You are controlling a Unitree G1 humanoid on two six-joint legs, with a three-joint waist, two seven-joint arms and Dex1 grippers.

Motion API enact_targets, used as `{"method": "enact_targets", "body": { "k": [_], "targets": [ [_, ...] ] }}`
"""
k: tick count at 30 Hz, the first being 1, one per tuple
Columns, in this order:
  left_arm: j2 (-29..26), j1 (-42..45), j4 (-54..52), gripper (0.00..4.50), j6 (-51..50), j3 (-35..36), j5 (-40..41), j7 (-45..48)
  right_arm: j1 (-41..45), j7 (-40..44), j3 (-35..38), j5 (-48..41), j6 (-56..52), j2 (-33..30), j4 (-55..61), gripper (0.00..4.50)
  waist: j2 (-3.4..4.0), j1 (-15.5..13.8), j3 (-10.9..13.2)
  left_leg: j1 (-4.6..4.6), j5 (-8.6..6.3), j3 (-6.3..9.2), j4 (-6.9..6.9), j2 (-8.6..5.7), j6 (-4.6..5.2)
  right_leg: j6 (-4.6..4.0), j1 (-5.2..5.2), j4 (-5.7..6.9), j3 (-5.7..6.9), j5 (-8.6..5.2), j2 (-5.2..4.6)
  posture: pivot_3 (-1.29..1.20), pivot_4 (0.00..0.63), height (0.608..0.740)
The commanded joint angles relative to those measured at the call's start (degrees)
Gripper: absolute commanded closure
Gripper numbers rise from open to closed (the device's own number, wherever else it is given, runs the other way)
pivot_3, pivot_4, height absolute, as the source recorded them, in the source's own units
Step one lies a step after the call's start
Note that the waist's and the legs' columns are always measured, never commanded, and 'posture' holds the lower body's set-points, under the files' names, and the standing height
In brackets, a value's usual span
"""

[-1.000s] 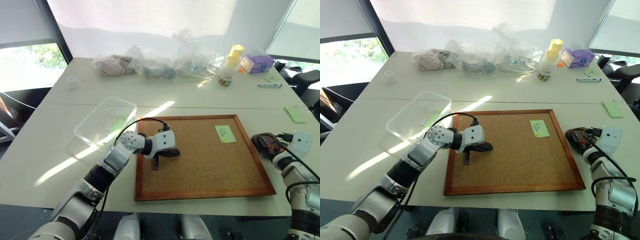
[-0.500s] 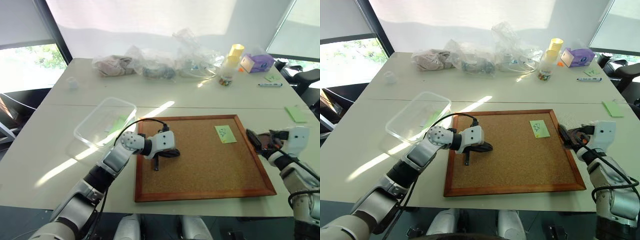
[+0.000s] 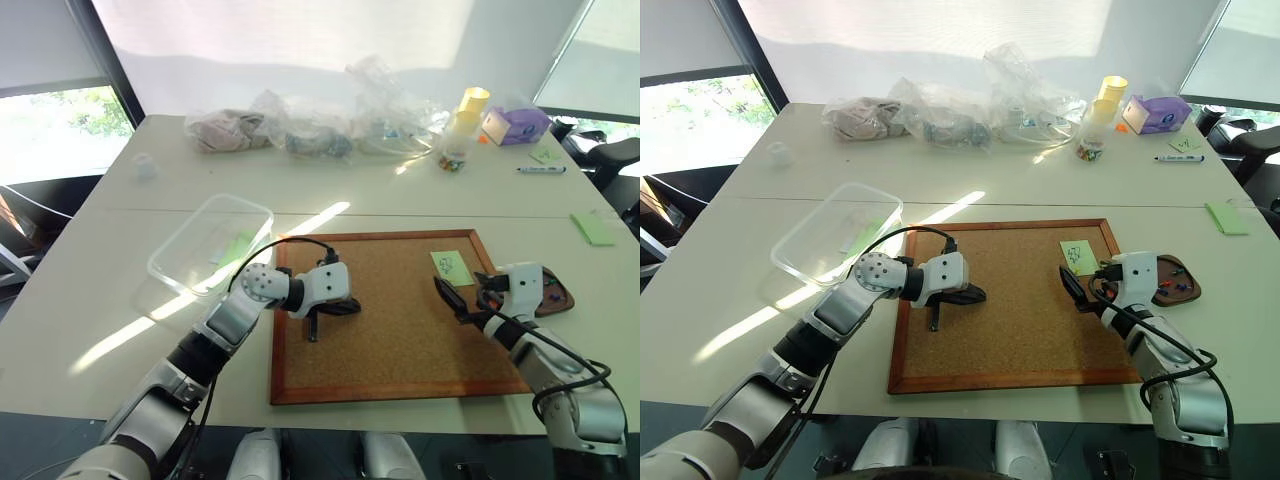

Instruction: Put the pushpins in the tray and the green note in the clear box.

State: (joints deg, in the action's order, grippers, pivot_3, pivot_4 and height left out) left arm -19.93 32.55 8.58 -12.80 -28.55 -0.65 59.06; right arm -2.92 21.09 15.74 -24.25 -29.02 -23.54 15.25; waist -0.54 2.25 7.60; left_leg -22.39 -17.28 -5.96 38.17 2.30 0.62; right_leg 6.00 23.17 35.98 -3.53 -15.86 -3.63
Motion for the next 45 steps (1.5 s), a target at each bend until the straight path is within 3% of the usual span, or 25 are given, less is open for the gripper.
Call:
{"method": "enact_targets", "body": {
  "k": [1, 4, 10, 40, 45],
  "targets": [
    [-1.77, -1.89, 4.59, 4.50, -2.26, -1.95, -3.73, -0.67, 0.74, 0.07, -0.18, 0.59, 1.62, 0.27, 0.31, 0.26, 0.00, 0.04, 0.00, 0.00, -0.01, 0.00, 0.00, 0.00, -0.02, 0.00, 0.00, -0.01, 0.02, 0.00, -0.01, 0.00, 0.150, 0.740],
    [-1.78, -1.90, 4.54, 4.50, -2.33, -1.93, -3.72, -0.66, 0.96, 0.12, -0.57, 0.88, 1.89, 0.42, -0.33, 1.27, 0.00, 0.09, 0.00, -0.01, -0.03, 0.00, -0.02, 0.00, -0.05, -0.01, 0.00, -0.02, 0.05, 0.00, -0.03, 0.00, 0.150, 0.740],
    [-1.80, -1.92, 4.42, 4.50, -2.57, -1.90, -3.67, -0.62, 1.56, 0.15, -1.15, 0.53, 1.45, 0.99, -1.39, 4.34, 0.00, 0.14, 0.00, -0.03, -0.04, 0.00, -0.05, 0.01, -0.08, -0.02, -0.01, -0.05, 0.16, -0.01, -0.10, 0.00, 0.150, 0.740],
    [-5.25, -2.47, 5.59, 4.50, -1.38, -3.51, -5.33, 0.13, 1.72, -0.60, 3.52, -0.90, 6.75, 2.12, 2.11, 4.34, 0.07, 0.35, 0.02, -0.16, -0.10, 0.02, -0.24, 0.05, -0.18, -0.07, 0.01, -0.37, 0.40, -0.04, -0.21, 0.00, 0.150, 0.740],
    [-5.34, -2.85, 5.41, 4.50, -1.69, -3.27, -5.02, -0.13, 1.98, -0.35, 3.53, -0.73, 7.05, 2.30, 2.18, 4.34, 0.00, 0.34, -0.05, -0.05, -0.10, -0.01, -0.31, 0.12, -0.19, -0.15, -0.02, -0.42, 1.31, 0.01, -0.83, 0.00, 0.150, 0.740]
  ]
}}
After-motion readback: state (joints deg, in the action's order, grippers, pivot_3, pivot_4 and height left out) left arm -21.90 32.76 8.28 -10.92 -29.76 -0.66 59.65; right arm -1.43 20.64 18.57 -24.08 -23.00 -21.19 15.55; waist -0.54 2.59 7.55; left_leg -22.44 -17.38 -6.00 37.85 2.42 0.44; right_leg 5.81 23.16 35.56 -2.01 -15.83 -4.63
